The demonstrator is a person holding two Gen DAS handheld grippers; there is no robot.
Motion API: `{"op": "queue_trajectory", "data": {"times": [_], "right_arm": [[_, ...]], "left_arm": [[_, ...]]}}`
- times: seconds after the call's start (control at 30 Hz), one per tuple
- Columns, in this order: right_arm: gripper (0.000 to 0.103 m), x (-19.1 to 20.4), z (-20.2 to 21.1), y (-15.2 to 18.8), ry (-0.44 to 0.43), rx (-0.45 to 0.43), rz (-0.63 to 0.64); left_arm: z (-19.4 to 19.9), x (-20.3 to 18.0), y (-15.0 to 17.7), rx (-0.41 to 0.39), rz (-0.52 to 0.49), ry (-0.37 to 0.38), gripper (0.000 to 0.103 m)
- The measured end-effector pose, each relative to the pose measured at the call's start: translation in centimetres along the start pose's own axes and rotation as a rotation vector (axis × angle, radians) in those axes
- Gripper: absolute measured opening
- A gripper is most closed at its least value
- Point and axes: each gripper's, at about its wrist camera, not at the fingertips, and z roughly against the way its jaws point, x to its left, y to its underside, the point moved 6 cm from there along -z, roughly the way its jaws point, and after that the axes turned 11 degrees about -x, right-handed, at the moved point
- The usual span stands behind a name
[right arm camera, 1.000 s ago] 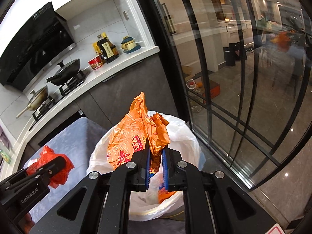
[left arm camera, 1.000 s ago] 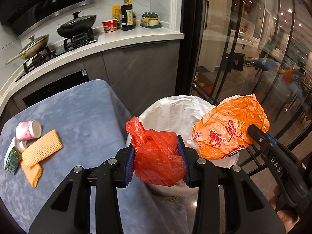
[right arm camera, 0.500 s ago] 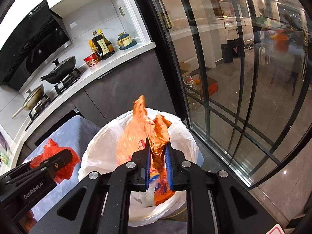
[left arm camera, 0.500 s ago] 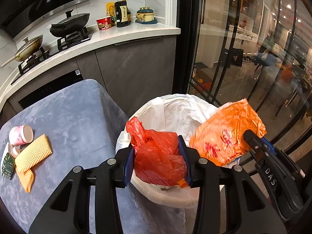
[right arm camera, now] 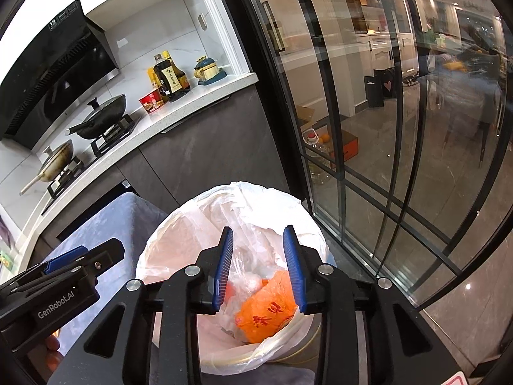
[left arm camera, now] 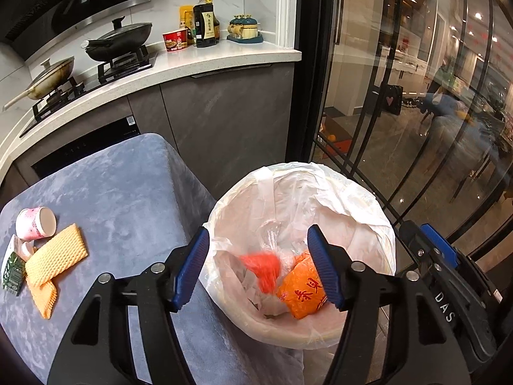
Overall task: Collect trash
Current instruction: 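Move both tools back from the bin to the table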
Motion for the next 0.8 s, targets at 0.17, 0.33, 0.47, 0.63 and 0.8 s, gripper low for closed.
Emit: {"op": "queue_trajectory", "data": {"times": [0.17,0.33,0.47,0.63,0.8], "right_arm": [[0.034,0.3,0.3,0.1,-0.004,-0.004,0.006],[0.035,0.6,0.6,0.1,-0.007,-0.004,0.007],[0.035,1.0,0.9,0.1,-0.009,-0.008,0.015],[0.035,2.2,1.8,0.0,-0.023,-0.017,0.026],[0.035,4.1,2.7,0.0,-0.047,-0.025,0.049]], "left_arm": [[0.4,0.6,-0.2,-0.013,0.014,-0.009,0.069],[1.0,1.1,-0.5,-0.026,0.022,-0.013,0.069],[1.6,1.6,-0.6,-0.036,0.030,-0.017,0.069],[2.5,2.7,-0.7,-0.046,0.039,-0.027,0.069],[3.6,4.3,-0.7,-0.057,0.058,-0.043,0.069]]}}
